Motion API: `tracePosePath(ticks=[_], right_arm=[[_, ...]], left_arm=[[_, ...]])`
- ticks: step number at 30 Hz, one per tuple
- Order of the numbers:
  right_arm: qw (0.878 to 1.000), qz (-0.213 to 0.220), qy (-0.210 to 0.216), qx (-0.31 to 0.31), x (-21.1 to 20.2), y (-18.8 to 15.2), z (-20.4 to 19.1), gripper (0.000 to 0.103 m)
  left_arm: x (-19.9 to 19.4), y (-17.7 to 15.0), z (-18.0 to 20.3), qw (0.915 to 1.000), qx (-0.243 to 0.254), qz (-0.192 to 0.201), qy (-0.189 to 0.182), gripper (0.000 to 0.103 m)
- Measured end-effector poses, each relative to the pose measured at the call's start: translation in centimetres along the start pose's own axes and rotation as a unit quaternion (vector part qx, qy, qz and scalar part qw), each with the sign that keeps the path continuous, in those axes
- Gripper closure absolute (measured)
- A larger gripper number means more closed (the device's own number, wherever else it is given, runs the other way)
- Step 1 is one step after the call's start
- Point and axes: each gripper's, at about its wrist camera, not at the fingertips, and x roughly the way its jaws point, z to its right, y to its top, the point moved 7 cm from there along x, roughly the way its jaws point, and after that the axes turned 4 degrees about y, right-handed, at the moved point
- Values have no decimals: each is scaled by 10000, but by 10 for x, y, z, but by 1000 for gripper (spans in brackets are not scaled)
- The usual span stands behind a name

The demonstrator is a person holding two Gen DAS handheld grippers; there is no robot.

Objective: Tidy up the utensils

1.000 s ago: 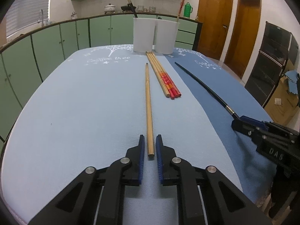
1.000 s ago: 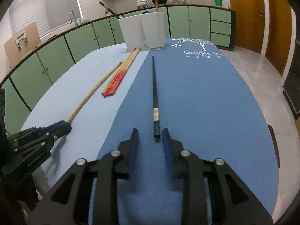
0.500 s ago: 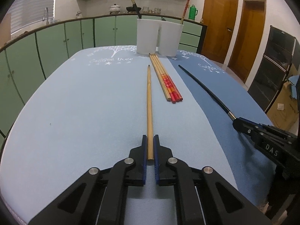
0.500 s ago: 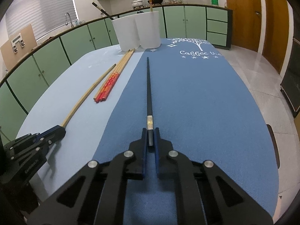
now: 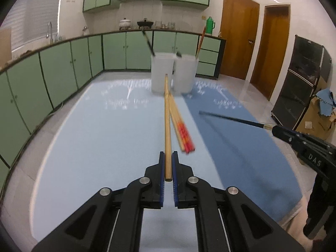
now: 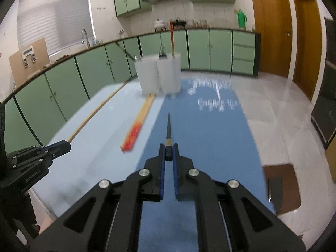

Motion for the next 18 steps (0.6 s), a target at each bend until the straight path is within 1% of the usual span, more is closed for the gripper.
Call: tracePosePath(ticks=[3,5,6,8,13,15,18], right_arm=[[9996,265,10,-71,-17,27,-1,97],[9996,242,-47,-122,-19,32,-1,97],[9998,194,-41,-98,-17,30,-1,97],[9999,5,-95,-59,-11,18,0,97],[9982,-570,-142,148,16,-27,0,97],[9968,-757,-142,225,25,-44,0,97],[9954,-895,-87,342,35,-57,0,97]], left_arm=[[-10,14,1,9999,67,86,-77,97],[-4,12,-1,9997,-53,-41,-220,97],[1,9,-2,9997,-64,-102,-206,97],[18,-4,-5,9993,-124,-285,-206,97],[57,-36,-9,9975,-195,-662,-157,97],[69,-44,-10,9971,-197,-727,-115,97],[78,-53,-9,9970,-185,-746,-108,97]])
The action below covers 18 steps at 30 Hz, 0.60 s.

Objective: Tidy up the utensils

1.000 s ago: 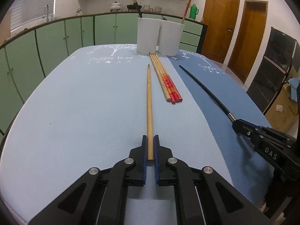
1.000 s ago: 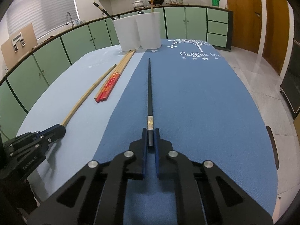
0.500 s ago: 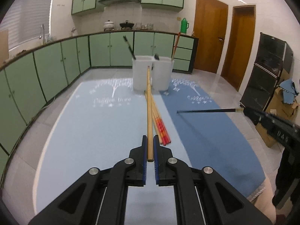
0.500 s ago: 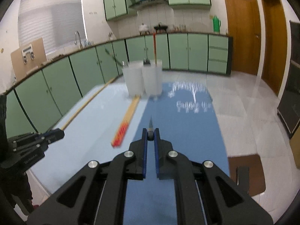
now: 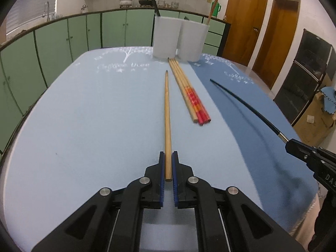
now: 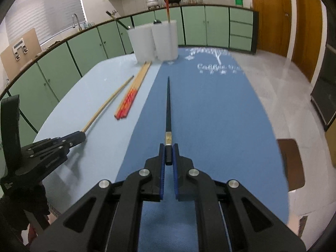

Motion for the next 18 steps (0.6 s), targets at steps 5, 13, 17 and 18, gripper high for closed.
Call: tracePosePath(ticks=[5,13,17,18], right_arm=[[10000,1,51,40,6,-3,-1,97],[9999,44,91,81,6,-2,2,97],[9999,76,62,72,4,-1,3,97],[9999,79,64,77,4,-1,4,97]], left_arm=[[-4,-5,2,9999,96,86,-101,90],[-12,-16,0,9996,201,205,-33,90],[-10,-15,2,9994,239,255,37,93],[-9,-13,2,9993,242,264,45,93]])
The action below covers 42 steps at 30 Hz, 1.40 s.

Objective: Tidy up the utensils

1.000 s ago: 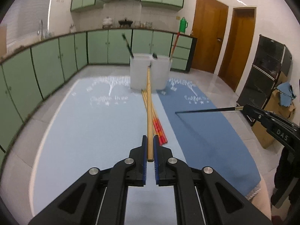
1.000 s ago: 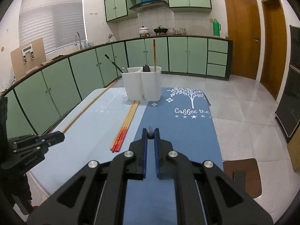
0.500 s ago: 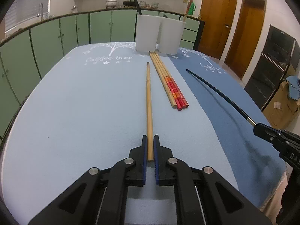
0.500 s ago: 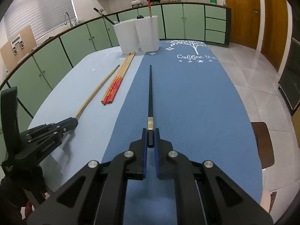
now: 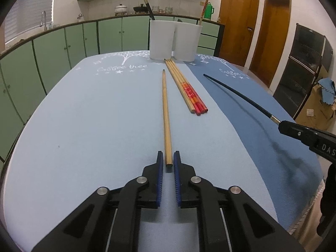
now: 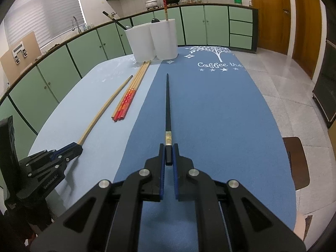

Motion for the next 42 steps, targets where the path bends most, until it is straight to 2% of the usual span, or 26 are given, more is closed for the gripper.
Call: tracePosePath(ticks=[8,11,15,23,27,29,35,39,42], right_arm=[[10000,-3,-34,-14,-1,0,2,97],[9999,89,-79,-102,-9,6,0,97],[9994,302,-68,-138,-23,22,0,97],[9955,889,-30,-312,-65,82,-5,97],[9932,1073,74,-441,-82,126,-11,97],[9926,1100,196,-483,-86,148,-14,97],[9929,905,498,-593,-78,201,-24,97],[9916,898,453,-812,-73,225,-32,97],[9906,908,574,-847,-69,242,-37,97]], left_arm=[[-3,5,0,10000,-12,16,26,97],[-13,13,-1,10000,-11,43,55,97],[-42,38,-4,9996,-33,289,44,97],[-99,102,-10,9943,-27,1069,-47,97],[-114,138,-7,9905,-37,1346,-288,97],[-114,160,-4,9892,17,1405,-423,97],[-97,201,4,9873,245,1489,-485,97],[-86,217,6,9870,282,1503,-495,97],[-84,226,6,9861,280,1552,-526,97]])
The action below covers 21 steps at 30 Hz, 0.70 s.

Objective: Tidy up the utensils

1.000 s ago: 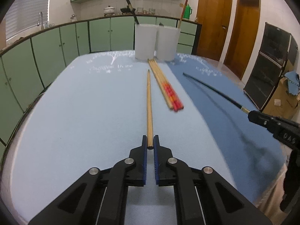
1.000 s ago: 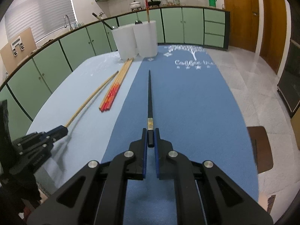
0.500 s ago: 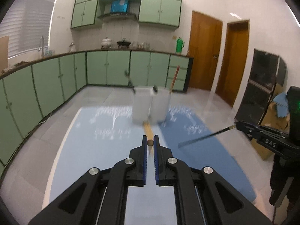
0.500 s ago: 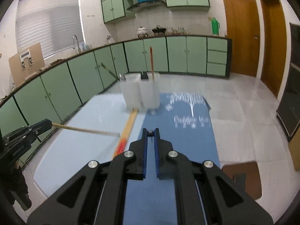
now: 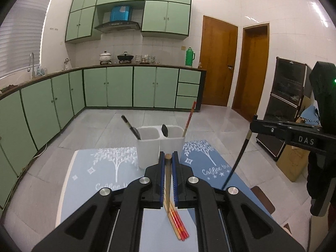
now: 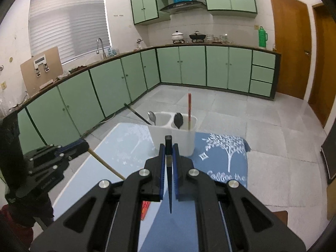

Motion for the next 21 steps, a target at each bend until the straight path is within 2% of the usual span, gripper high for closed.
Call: tracePosePath(ticks=[7,13,16,21], right_arm=[[9995,253,165,-87,12,45,-1,97],[9969,739,172,-213,22,109,3,97],[9945,1025,121,-172,34,148,13,97],[9935,1132,-46,-60,62,179,40,97]], left_arm=[[7,37,-6,9996,1,282,-64,97],[4,97,-12,9960,39,897,-10,97],[17,124,-15,9941,13,1089,16,97],[57,139,-20,9940,105,1080,131,97]])
